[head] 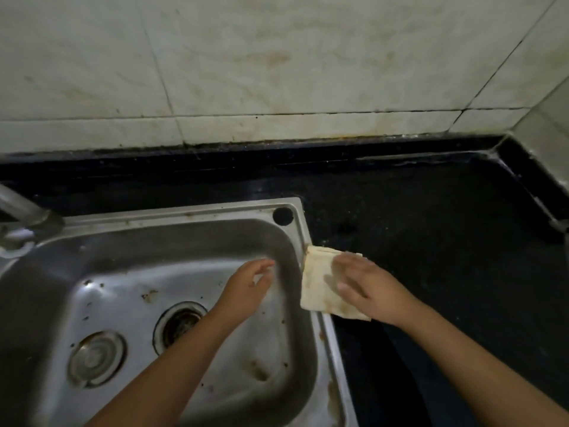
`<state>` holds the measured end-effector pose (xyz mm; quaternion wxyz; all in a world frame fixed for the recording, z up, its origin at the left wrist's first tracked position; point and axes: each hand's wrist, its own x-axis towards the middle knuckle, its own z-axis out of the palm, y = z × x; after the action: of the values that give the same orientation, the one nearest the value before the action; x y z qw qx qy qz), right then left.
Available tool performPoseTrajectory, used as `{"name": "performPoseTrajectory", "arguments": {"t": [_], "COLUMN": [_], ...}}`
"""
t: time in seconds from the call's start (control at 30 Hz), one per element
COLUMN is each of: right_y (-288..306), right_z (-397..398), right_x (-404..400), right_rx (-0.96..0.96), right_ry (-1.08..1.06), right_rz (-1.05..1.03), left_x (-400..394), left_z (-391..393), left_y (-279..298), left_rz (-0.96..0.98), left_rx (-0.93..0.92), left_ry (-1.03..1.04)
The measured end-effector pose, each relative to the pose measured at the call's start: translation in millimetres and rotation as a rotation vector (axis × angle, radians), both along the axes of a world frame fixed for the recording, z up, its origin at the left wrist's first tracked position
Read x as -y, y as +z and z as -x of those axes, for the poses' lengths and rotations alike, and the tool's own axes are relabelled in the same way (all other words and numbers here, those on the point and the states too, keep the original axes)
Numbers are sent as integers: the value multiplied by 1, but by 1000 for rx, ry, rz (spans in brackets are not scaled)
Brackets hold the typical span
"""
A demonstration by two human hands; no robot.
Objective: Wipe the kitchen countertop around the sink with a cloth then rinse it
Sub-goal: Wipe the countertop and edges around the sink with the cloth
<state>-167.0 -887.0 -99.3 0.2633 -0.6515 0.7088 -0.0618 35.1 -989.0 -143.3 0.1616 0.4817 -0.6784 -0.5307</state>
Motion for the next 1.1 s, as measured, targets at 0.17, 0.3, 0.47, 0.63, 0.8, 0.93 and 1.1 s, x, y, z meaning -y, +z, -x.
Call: {"name": "performPoseTrajectory", "arguments": {"t": [0.17, 0.3, 0.47, 0.63, 0.8, 0.93, 1.1], "right_y": [-38, -43, -40, -42, -45, -50, -63], "right_z": [-31, -11, 13, 17, 28, 21, 0], "right_x": [20, 55, 143, 193, 140, 82, 43], "right_rx": [-233, -269, -243, -187, -212, -203, -207], "right_ry": [20, -54, -61, 5, -13, -27, -151], "right_rz": [-8, -1, -32, 22, 58, 111, 446], "left_x": [15, 30, 35, 34, 35, 32, 24], "left_z": [15, 18, 3, -12, -7, 4, -8], "left_y": [4, 9, 3, -9, -13, -10, -3], "left_rz": [74, 91, 66, 47, 32, 14, 13], "left_rx": [69, 64, 77, 108, 103, 73, 99], "left_ry": [126, 200, 285, 354, 340, 306, 250]}}
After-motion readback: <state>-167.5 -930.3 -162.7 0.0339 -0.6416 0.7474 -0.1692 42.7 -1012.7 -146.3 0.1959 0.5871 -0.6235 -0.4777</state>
